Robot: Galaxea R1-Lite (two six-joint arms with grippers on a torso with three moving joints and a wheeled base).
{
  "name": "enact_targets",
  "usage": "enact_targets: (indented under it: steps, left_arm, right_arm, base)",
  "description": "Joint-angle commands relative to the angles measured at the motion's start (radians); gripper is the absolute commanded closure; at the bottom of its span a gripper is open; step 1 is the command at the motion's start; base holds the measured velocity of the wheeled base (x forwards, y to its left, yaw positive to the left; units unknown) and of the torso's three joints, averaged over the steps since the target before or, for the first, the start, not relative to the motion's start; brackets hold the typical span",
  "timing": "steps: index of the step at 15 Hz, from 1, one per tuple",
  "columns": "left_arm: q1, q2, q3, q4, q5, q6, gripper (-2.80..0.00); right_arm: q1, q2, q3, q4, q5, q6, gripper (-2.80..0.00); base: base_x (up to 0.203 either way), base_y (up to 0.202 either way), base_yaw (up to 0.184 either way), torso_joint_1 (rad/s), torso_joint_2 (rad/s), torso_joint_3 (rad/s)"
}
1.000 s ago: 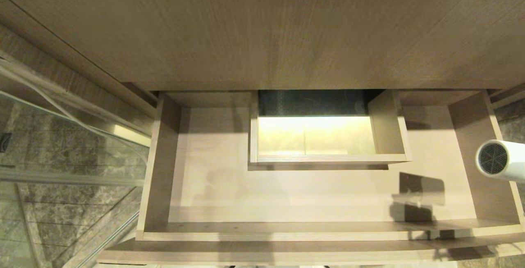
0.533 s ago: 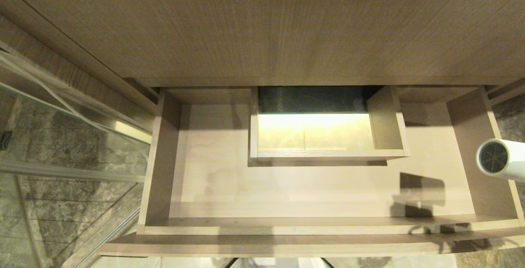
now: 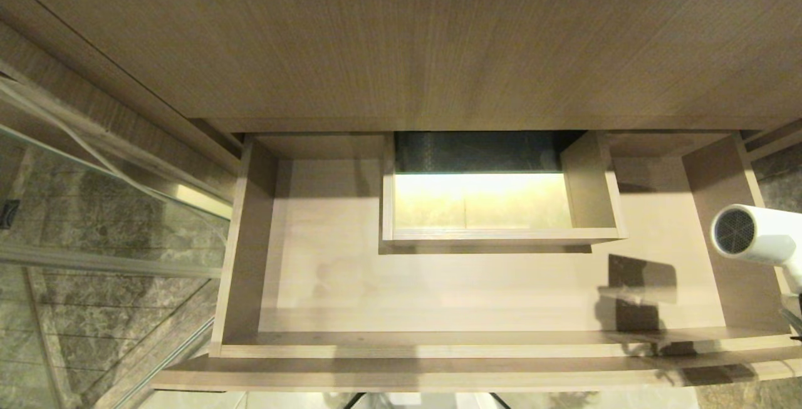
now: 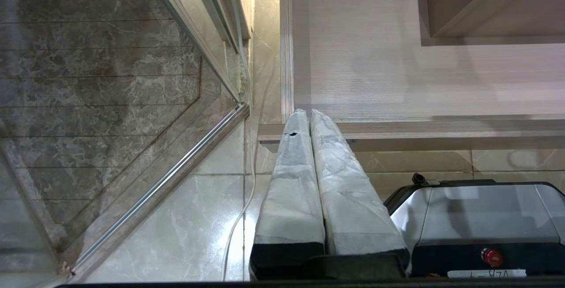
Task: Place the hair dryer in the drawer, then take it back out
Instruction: Put it into the drawer
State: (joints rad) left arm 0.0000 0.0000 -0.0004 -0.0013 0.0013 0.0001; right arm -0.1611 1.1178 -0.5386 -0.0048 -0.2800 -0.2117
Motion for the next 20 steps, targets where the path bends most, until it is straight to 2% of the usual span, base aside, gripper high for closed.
enact_targets:
  steps: [1, 6, 10, 16, 20]
  left_arm:
    - [0.0, 0.0, 0.0, 0.0, 0.0, 0.0, 0.0]
    - [0.0, 0.0, 0.0, 0.0, 0.0, 0.0, 0.0]
    - [0.0, 0.0, -0.001, 0.0, 0.0, 0.0, 0.0]
    - [0.0, 0.0, -0.001, 0.0, 0.0, 0.0, 0.0]
    - [0.0, 0.0, 0.0, 0.0, 0.0, 0.0, 0.0]
  right_arm:
    - [-0.001, 0.102, -0.01, -0.042, -0.002, -0.008, 0.0]
    - [-0.001, 0.309, -0.04, -0.244, -0.001, -0.058, 0.0]
    - [-0.003, 0.522, -0.114, -0.407, -0.002, -0.106, 0.0]
    - [-0.002, 0.758, -0.271, -0.493, -0.001, -0.123, 0.0]
    - [-0.002, 0.865, -0.334, -0.549, 0.002, -0.174, 0.0]
  base:
    - [0.0, 0.0, 0.0, 0.0, 0.0, 0.0]
    - [0.0, 0.0, 0.0, 0.0, 0.0, 0.0]
    - [0.0, 0.0, 0.0, 0.0, 0.0, 0.0]
    - [0.0, 0.0, 0.0, 0.0, 0.0, 0.0]
    - [0.0, 0.0, 0.0, 0.0, 0.0, 0.0]
